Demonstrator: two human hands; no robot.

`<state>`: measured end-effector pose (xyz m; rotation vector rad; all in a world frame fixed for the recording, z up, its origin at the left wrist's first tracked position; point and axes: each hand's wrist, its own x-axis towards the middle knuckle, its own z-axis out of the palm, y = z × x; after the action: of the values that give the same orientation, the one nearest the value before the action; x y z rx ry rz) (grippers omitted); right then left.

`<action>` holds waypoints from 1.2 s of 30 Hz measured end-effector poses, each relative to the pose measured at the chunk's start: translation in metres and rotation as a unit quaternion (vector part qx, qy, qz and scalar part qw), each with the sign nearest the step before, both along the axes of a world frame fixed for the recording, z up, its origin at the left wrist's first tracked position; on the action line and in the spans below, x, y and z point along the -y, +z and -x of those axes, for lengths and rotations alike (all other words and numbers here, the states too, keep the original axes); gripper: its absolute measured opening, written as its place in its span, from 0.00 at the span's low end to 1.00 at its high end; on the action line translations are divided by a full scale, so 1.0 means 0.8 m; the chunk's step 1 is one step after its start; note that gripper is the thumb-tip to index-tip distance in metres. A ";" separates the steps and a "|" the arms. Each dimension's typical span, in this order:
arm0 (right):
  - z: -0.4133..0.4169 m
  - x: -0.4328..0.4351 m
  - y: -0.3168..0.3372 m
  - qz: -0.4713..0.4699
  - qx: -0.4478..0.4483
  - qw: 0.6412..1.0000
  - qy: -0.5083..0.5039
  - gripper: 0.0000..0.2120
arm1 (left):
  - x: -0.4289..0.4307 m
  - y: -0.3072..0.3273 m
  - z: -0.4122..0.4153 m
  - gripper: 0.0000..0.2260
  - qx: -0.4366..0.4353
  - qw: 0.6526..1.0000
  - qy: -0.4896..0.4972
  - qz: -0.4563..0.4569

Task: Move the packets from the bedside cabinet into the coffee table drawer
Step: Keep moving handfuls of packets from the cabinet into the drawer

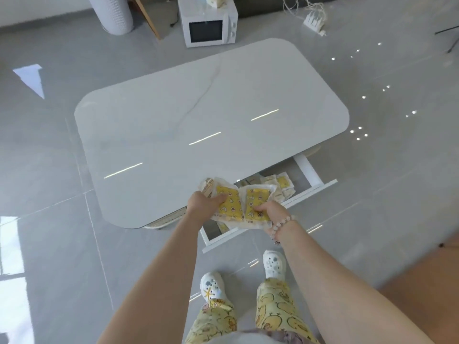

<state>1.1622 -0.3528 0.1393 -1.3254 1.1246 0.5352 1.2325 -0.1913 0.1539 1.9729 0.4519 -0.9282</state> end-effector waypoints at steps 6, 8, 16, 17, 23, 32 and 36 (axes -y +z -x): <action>-0.017 0.048 -0.050 -0.023 -0.034 0.998 0.045 0.19 | 0.051 -0.048 -0.006 0.14 -0.041 0.997 0.035 -0.048; -0.020 0.059 -0.066 -0.033 -0.047 0.998 0.036 0.24 | 0.066 -0.061 -0.004 0.15 -0.056 0.996 0.044 -0.060; -0.065 0.231 -0.164 0.001 -0.111 0.993 0.038 0.14 | 0.244 -0.177 -0.026 0.17 -0.162 0.981 0.087 -0.054; -0.071 0.252 -0.178 0.014 -0.108 0.993 0.048 0.14 | 0.264 -0.195 -0.029 0.17 -0.178 0.979 0.087 -0.045; -0.117 0.325 -0.273 0.055 -0.102 0.989 0.089 0.29 | 0.340 -0.307 -0.049 0.17 -0.215 0.971 0.092 -0.043; -0.173 0.334 -0.453 0.080 -0.132 0.975 0.159 0.17 | 0.370 -0.471 -0.098 0.18 -0.165 0.981 0.057 -0.085; -0.172 0.345 -0.487 0.086 -0.160 0.971 0.158 0.20 | 0.368 -0.497 -0.093 0.21 -0.161 0.980 0.034 -0.112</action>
<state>1.3001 -0.6287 -0.2502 -1.6225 1.2500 0.9281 1.3071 -0.4857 -0.2439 1.9956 0.8351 -1.2030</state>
